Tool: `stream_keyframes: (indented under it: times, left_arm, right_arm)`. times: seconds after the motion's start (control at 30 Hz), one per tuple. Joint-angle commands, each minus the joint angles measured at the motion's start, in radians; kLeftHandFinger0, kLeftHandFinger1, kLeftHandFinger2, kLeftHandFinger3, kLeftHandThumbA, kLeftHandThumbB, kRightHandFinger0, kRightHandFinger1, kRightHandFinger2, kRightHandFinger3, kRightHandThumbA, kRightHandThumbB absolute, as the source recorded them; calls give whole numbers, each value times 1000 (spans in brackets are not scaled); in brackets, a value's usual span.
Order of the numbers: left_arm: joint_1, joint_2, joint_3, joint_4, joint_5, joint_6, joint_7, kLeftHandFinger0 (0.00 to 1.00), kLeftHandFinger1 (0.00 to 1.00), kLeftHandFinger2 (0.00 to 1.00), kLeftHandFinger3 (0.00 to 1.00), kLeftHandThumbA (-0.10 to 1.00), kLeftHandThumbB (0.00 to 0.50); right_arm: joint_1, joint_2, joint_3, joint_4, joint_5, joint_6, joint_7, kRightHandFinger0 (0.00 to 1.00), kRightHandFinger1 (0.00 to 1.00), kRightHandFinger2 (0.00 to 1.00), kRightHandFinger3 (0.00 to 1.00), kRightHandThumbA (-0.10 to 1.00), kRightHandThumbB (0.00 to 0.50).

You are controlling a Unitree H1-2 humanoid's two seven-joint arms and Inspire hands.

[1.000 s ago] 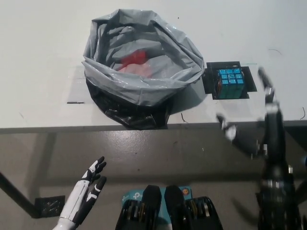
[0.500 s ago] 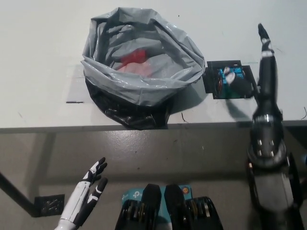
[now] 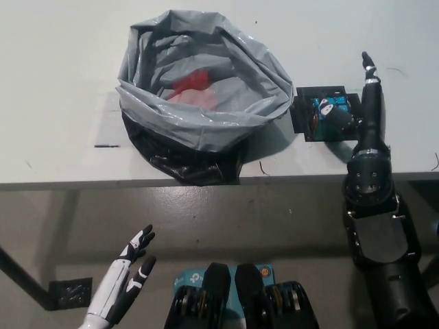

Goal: Use the right hand to pick up a rubix's cube and place it into a plastic bag and lift the bag

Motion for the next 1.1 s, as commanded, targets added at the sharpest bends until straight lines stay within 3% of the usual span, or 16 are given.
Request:
stream_keyframes:
  times: [0.0, 0.17, 0.47, 0.73, 0.87, 0.93, 1.07]
  left_arm:
    - [2, 6, 1, -21, 7, -45, -3, 1000, 1000, 1000, 1000, 1000, 129]
    - [0, 5, 4, -21, 0, -44, -6, 1000, 1000, 1000, 1000, 1000, 134]
    - [-4, 1, 4, -14, -4, -49, -9, 1000, 1000, 1000, 1000, 1000, 129]
    - [3, -2, 6, -18, -10, -43, -12, 1000, 1000, 1000, 1000, 1000, 142]
    - [2, 3, 3, -12, 2, -59, -9, 1000, 1000, 1000, 1000, 1000, 126]
    - [3, 0, 5, -14, -4, -56, -10, 1000, 1000, 1000, 1000, 1000, 137]
    - [6, 0, 5, -17, -9, -59, -12, 1000, 1000, 1000, 1000, 1000, 135]
  right_arm:
    - [-73, -4, 10, 9, 27, 13, -36, 1000, 1000, 1000, 1000, 751, 500]
    - [-67, -2, 17, 27, 42, 24, -18, 1000, 1000, 1000, 1000, 751, 495]
    - [-68, -19, 47, 30, 63, 24, 11, 1000, 1000, 1000, 1000, 958, 500]
    - [-75, -18, 49, 40, 96, 32, 18, 1000, 1000, 1000, 1000, 888, 500]
    - [-89, -20, 42, 96, 113, 33, 11, 1000, 1000, 1000, 1000, 859, 500]
    - [-102, -25, 26, 150, 140, 9, 10, 1000, 1000, 1000, 1000, 782, 500]
    - [-125, -42, 19, 244, 157, -21, -4, 1000, 1000, 1000, 1000, 777, 500]
